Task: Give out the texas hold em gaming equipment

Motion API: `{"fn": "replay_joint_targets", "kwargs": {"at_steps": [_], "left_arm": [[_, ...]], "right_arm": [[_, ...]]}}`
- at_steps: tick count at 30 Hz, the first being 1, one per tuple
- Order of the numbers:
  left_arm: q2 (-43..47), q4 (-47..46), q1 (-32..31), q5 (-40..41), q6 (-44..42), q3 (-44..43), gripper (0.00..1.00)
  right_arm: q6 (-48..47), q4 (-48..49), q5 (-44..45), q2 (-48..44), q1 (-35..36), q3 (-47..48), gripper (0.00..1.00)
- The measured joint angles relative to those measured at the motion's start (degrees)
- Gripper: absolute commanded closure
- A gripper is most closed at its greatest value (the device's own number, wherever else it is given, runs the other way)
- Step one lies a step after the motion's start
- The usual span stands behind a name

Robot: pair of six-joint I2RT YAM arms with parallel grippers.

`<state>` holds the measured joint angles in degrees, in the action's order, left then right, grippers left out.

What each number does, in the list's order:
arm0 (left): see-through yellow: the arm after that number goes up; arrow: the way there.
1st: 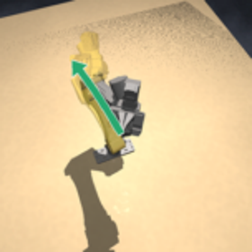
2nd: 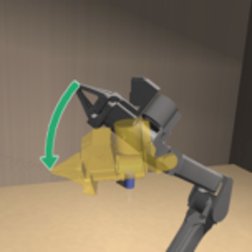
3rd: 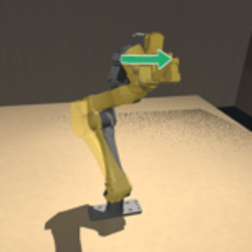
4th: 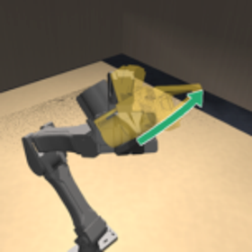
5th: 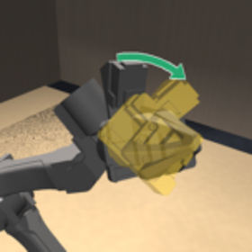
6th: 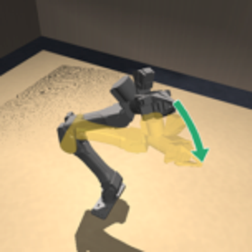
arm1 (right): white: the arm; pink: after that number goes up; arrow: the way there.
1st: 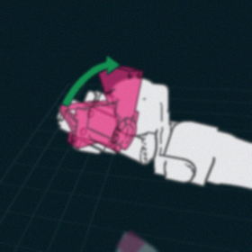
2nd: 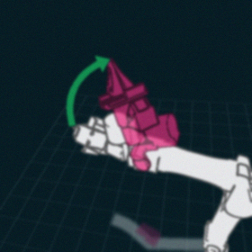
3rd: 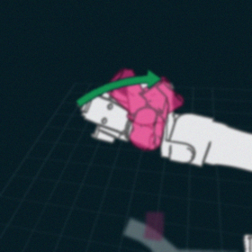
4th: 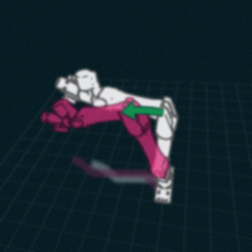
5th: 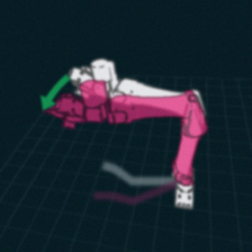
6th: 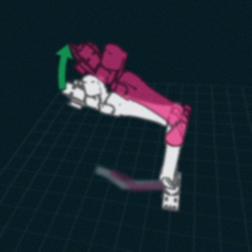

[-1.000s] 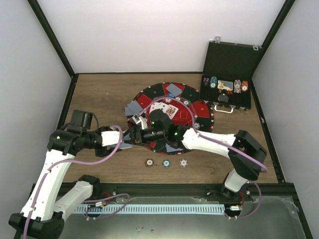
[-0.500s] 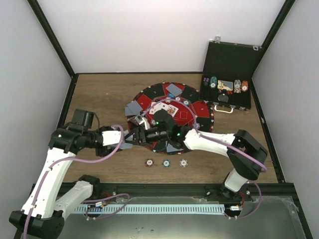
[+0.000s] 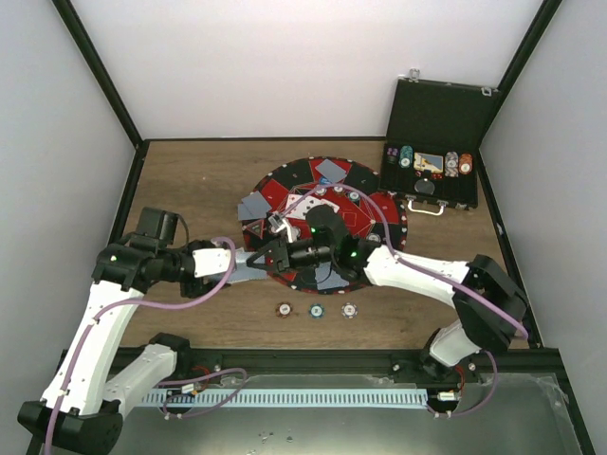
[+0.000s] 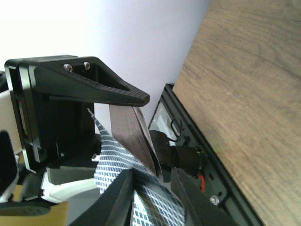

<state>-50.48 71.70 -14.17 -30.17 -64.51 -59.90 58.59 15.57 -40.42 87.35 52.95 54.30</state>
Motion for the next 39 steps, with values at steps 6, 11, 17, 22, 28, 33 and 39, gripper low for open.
{"fn": "replay_joint_targets", "kwargs": {"at_steps": [6,11,17,22,28,33,39], "left_arm": [[0.0,0.1,0.0,0.1,0.0,0.0,0.96],[0.0,0.1,0.0,-0.3,-0.1,0.0,0.96],[0.0,0.0,0.0,-1.0,-0.1,0.0,0.96],[0.0,0.0,0.0,-1.2,-0.3,0.0,0.96],[-0.3,0.0,0.0,-1.4,-0.3,-0.3,0.96],[-0.6,-0.1,0.0,-1.6,-0.3,-0.7,0.96],[-0.8,-0.1,0.0,-1.5,-0.3,-0.7,0.96]], "right_arm": [[-0.4,-3.7,1.7,-3.0,-0.9,0.0,0.93],[-0.3,-5.7,3.0,-4.9,-1.6,-0.2,0.99],[-0.7,-9.4,3.8,-7.3,-3.9,-0.3,0.99],[-2.7,-13.9,3.5,-11.5,-10.4,-1.0,0.99],[-10.2,-21.6,2.0,-11.8,-26.6,-0.7,0.99],[-18.4,-28.5,2.9,-1.3,-36.7,4.5,0.99],[-25.3,-33.9,5.1,13.1,-41.3,14.5,0.99]]}}
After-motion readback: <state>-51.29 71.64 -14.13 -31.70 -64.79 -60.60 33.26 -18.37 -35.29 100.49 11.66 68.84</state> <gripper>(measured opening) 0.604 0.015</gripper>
